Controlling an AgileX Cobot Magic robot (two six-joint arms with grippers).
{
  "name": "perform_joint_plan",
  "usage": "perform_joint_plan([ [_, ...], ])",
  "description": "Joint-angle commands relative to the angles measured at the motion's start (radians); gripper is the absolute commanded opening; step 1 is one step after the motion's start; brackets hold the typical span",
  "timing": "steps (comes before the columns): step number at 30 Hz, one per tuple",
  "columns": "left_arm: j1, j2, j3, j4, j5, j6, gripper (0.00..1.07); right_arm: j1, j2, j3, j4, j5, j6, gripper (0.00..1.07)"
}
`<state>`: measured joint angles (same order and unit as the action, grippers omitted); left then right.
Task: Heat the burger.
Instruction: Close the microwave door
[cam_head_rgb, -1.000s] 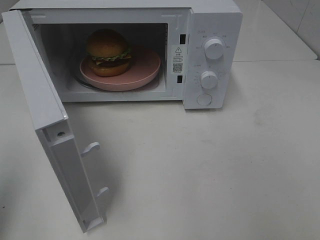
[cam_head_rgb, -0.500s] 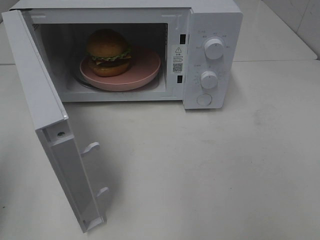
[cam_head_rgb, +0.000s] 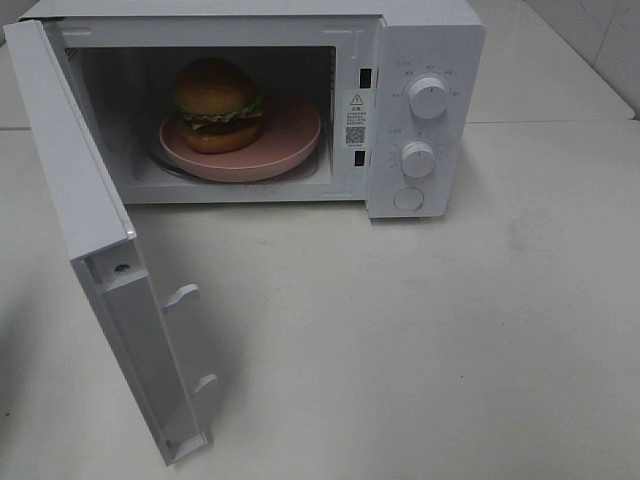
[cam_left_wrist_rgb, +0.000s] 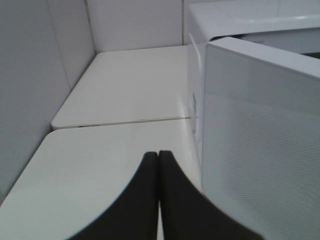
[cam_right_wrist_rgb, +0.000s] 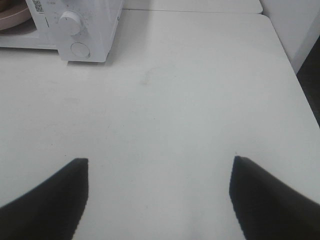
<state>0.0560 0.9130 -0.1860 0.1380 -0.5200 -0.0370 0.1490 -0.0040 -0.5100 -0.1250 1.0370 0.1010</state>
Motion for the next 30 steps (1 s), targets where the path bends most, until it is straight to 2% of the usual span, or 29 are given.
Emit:
perform_joint_plan([
  [1, 0.002, 0.056, 0.004, 0.122, -0.097, -0.084, 0.0, -0.009, -0.027, 0.004, 0.003, -0.005, -0.008, 0.75],
  [2, 0.002, 0.083, 0.004, 0.171, -0.128, -0.119, 0.0, -0.009, -0.027, 0.004, 0.003, -0.005, -0.008, 0.75],
  [3, 0.002, 0.132, 0.004, 0.275, -0.193, -0.173, 0.0, -0.009, -0.027, 0.004, 0.003, -0.005, -0.008, 0.75],
  [4, 0.002, 0.132, 0.004, 0.275, -0.193, -0.173, 0.0, -0.009, -0.027, 0.004, 0.003, -0.005, -0.008, 0.75],
  [5, 0.002, 0.155, 0.004, 0.314, -0.22, -0.193, 0.0, -0.009, -0.027, 0.004, 0.003, -0.005, -0.008, 0.75],
  [6, 0.002, 0.212, 0.004, 0.398, -0.284, -0.243, 0.0, -0.009, -0.027, 0.004, 0.003, -0.005, -0.008, 0.75],
  [9, 0.002, 0.24, 0.004, 0.42, -0.307, -0.261, 0.0, -0.009, -0.027, 0.004, 0.003, -0.005, -0.008, 0.75],
  [10, 0.0, 0.294, 0.003, 0.447, -0.344, -0.285, 0.0, -0.009, -0.027, 0.004, 0.003, -0.005, -0.008, 0.75],
  [15, -0.07, 0.377, -0.021, 0.412, -0.376, -0.274, 0.0, -0.009, -0.027, 0.004, 0.003, -0.005, -0.008, 0.75],
  [17, -0.095, 0.392, -0.026, 0.381, -0.376, -0.26, 0.0, -0.009, -0.027, 0.004, 0.003, -0.005, -0.008, 0.75],
  [19, -0.199, 0.433, -0.031, 0.19, -0.374, -0.176, 0.0, -0.009, -0.027, 0.004, 0.003, -0.005, -0.008, 0.75],
  [22, -0.229, 0.441, -0.031, 0.145, -0.374, -0.145, 0.0, -0.009, -0.027, 0.004, 0.003, -0.005, -0.008, 0.75],
  [24, -0.339, 0.473, -0.034, -0.031, -0.386, -0.047, 0.0, -0.009, -0.027, 0.004, 0.003, -0.005, -0.008, 0.75],
  [25, -0.339, 0.473, -0.034, -0.031, -0.386, -0.047, 0.0, -0.009, -0.027, 0.004, 0.003, -0.005, -0.008, 0.75],
  [27, -0.422, 0.506, -0.044, -0.153, -0.398, 0.01, 0.0, -0.009, -0.027, 0.004, 0.003, -0.005, -0.008, 0.75],
  [28, -0.422, 0.506, -0.044, -0.153, -0.398, 0.01, 0.0, -0.009, -0.027, 0.004, 0.003, -0.005, -0.008, 0.75],
  [30, -0.495, 0.549, -0.066, -0.223, -0.421, 0.055, 0.0, -0.009, -0.027, 0.004, 0.003, -0.005, -0.008, 0.75],
])
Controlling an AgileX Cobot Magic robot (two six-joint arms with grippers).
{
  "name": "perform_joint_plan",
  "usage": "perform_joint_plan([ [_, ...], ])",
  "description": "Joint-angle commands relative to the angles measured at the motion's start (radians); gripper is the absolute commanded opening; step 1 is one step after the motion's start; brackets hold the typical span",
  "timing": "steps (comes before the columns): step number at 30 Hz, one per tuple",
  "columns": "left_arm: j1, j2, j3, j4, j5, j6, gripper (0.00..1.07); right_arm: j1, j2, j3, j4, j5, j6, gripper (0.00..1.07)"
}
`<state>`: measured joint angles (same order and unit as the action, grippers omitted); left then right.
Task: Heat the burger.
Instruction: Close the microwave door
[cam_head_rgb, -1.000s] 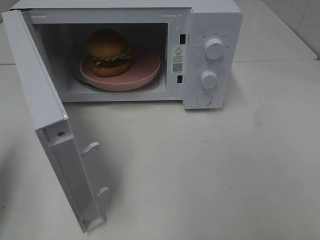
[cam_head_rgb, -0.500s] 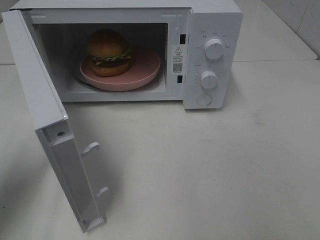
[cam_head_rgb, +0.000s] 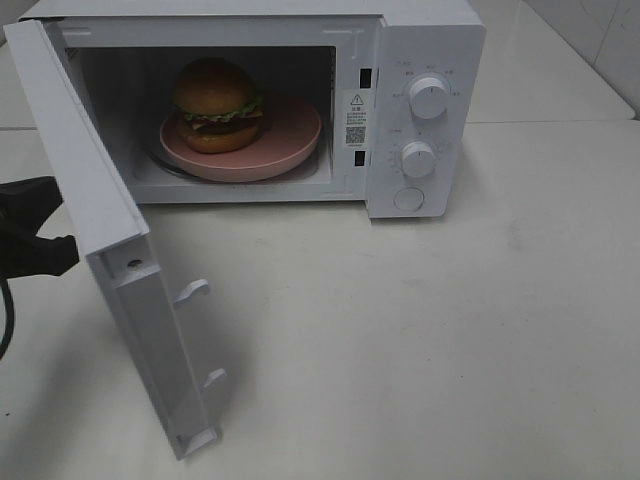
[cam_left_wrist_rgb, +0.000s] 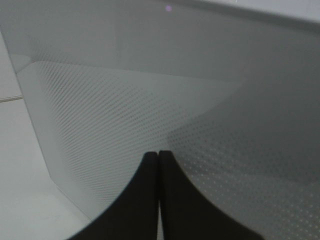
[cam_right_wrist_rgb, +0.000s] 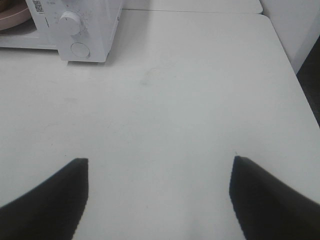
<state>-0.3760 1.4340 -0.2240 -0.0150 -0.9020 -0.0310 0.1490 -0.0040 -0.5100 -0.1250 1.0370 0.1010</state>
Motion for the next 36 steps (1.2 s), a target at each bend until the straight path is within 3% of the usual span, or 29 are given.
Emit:
perform_joint_plan([
  [1, -0.063, 0.028, -0.028, -0.07, -0.039, 0.049, 0.0, -0.009, -0.027, 0.004, 0.003, -0.005, -0.008, 0.75],
  [8, -0.194, 0.145, -0.121, -0.211, -0.052, 0.077, 0.0, -0.009, -0.027, 0.004, 0.003, -0.005, -0.008, 0.75],
  [18, -0.287, 0.255, -0.264, -0.337, -0.051, 0.118, 0.0, -0.009, -0.027, 0.004, 0.003, -0.005, -0.008, 0.75],
  [23, -0.345, 0.316, -0.363, -0.447, -0.042, 0.193, 0.0, -0.009, -0.027, 0.004, 0.003, -0.005, -0.008, 0.75],
  [24, -0.365, 0.337, -0.401, -0.481, -0.039, 0.23, 0.0, -0.009, -0.027, 0.004, 0.002, -0.005, -0.008, 0.75],
  [36, -0.386, 0.428, -0.599, -0.582, 0.037, 0.314, 0.0, -0.009, -0.027, 0.004, 0.002, -0.005, -0.008, 0.75],
])
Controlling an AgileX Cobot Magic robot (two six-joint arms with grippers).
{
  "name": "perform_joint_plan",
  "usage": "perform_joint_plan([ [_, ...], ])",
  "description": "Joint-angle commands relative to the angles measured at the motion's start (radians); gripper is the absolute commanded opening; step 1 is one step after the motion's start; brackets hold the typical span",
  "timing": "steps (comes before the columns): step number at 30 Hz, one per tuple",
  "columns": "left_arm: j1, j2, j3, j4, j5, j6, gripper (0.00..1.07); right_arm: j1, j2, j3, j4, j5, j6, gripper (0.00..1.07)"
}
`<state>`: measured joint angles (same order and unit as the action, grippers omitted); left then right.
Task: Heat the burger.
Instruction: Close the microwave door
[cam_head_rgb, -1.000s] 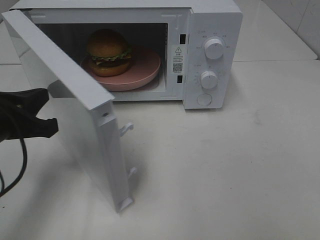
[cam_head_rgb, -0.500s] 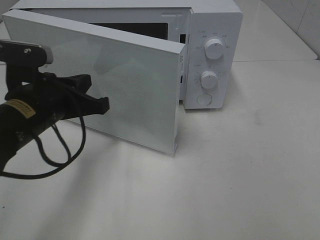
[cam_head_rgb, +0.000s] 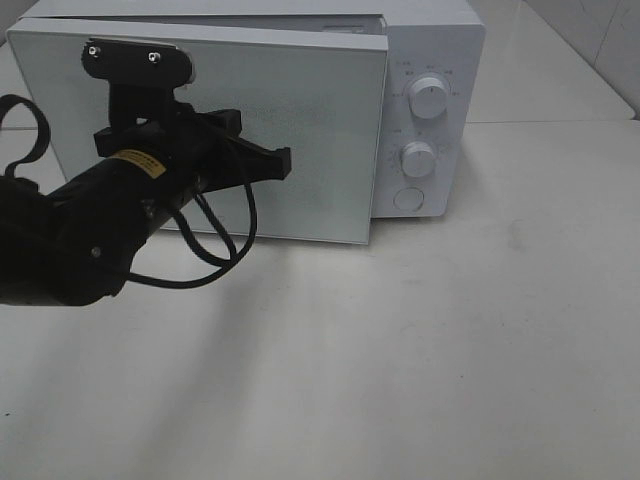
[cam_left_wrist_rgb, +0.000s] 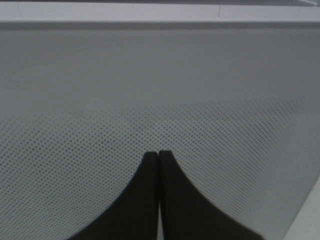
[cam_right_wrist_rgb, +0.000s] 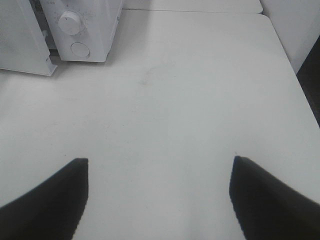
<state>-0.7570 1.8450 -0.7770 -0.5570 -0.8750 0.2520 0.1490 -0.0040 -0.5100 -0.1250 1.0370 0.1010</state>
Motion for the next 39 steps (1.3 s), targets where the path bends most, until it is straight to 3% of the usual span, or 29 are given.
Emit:
perform_joint_plan([
  [1, -0.005, 0.033, -0.073, -0.058, 0.021, 0.045, 0.0, -0.009, -0.027, 0.004, 0.002, -0.005, -0.008, 0.75],
  [9, -0.005, 0.077, -0.151, -0.07, 0.035, 0.059, 0.0, -0.009, -0.027, 0.004, 0.002, -0.005, -0.008, 0.75],
  [22, 0.016, 0.172, -0.331, -0.144, 0.079, 0.181, 0.0, -0.009, -0.027, 0.004, 0.002, -0.005, -0.008, 0.75],
  [27, 0.037, 0.185, -0.373, -0.143, 0.12, 0.182, 0.0, -0.009, -0.027, 0.004, 0.002, -0.005, -0.008, 0.75],
  [39, 0.009, 0.178, -0.365, -0.143, 0.148, 0.187, 0.0, -0.009, -0.027, 0.004, 0.002, -0.005, -0.008, 0.75],
])
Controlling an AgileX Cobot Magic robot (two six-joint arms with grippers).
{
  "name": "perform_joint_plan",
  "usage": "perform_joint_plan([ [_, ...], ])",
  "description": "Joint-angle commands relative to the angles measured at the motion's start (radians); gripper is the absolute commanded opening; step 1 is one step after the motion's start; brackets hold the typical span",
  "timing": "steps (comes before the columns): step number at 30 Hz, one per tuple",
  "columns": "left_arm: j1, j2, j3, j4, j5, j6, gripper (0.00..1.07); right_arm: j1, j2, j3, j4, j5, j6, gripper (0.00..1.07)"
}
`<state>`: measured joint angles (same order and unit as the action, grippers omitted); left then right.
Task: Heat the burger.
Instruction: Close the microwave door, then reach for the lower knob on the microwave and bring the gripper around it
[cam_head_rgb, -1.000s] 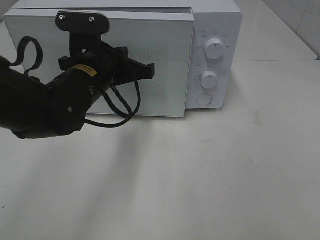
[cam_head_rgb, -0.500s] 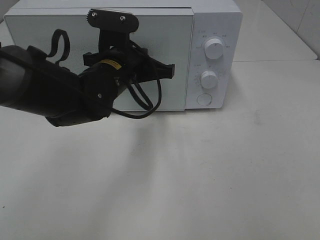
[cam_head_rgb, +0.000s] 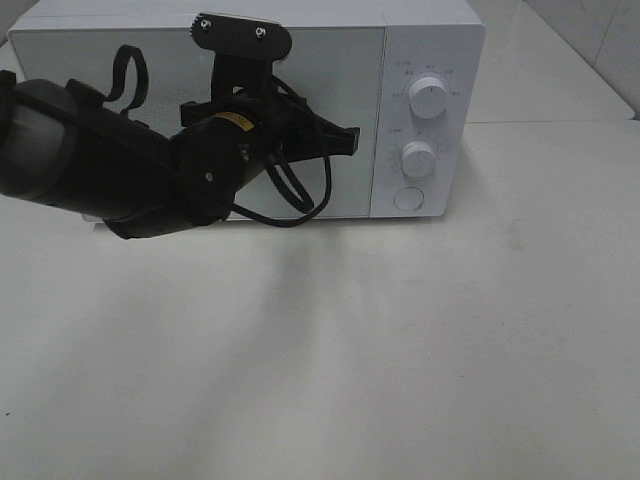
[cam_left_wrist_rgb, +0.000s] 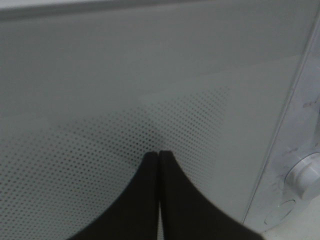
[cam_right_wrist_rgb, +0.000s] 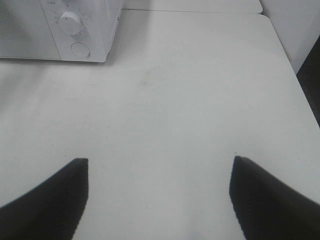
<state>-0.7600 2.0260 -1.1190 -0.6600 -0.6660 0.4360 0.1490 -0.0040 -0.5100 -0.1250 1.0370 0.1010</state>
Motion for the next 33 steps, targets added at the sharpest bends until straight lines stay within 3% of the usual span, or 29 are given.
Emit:
perform_joint_plan([
  [1, 0.01, -0.008, -0.023, -0.04, -0.053, 0.003, 0.0, -0.009, -0.027, 0.004, 0.002, -0.005, -0.008, 0.75],
  [9, -0.039, -0.08, 0.052, -0.04, 0.01, 0.002, 0.0, -0.009, -0.027, 0.004, 0.002, -0.005, -0.008, 0.75],
  [16, -0.049, -0.143, 0.08, -0.049, 0.3, -0.001, 0.02, -0.009, -0.027, 0.004, 0.002, -0.005, -0.008, 0.75],
  [17, -0.049, -0.151, 0.08, -0.049, 0.345, -0.002, 0.06, -0.009, -0.027, 0.004, 0.002, -0.005, -0.008, 0.75],
  [18, -0.049, -0.168, 0.08, -0.048, 0.442, -0.002, 0.18, -0.009, -0.027, 0.004, 0.002, -0.005, -0.008, 0.75],
  [19, -0.049, -0.168, 0.08, -0.048, 0.442, -0.002, 0.18, -0.009, -0.027, 0.004, 0.002, -0.005, -0.008, 0.75],
  [21, -0.049, -0.187, 0.08, -0.048, 0.611, -0.003, 0.56, -0.009, -0.027, 0.004, 0.002, -0.005, -0.008, 0.75],
  [22, -0.049, -0.187, 0.08, -0.048, 0.611, -0.003, 0.56, -0.009, -0.027, 0.004, 0.002, -0.005, -0.008, 0.75],
  [23, -0.049, -0.196, 0.08, -0.048, 0.703, -0.008, 0.85, -0.009, -0.027, 0.004, 0.002, -0.005, -0.008, 0.75],
  [24, -0.049, -0.196, 0.08, -0.048, 0.703, -0.008, 0.85, -0.009, -0.027, 0.004, 0.002, -0.005, -0.008, 0.75],
  [25, -0.049, -0.201, 0.08, -0.045, 0.754, -0.006, 0.98, -0.009, -0.027, 0.004, 0.002, -0.005, -0.008, 0.75],
  [30, -0.04, -0.232, 0.08, -0.011, 0.997, -0.006, 1.0, -0.009, -0.027, 0.004, 0.002, -0.005, -0.008, 0.75],
  [33, -0.026, -0.275, 0.08, 0.078, 1.162, -0.006, 1.0, -0.009, -0.027, 0.004, 0.002, -0.005, -0.008, 0.75],
])
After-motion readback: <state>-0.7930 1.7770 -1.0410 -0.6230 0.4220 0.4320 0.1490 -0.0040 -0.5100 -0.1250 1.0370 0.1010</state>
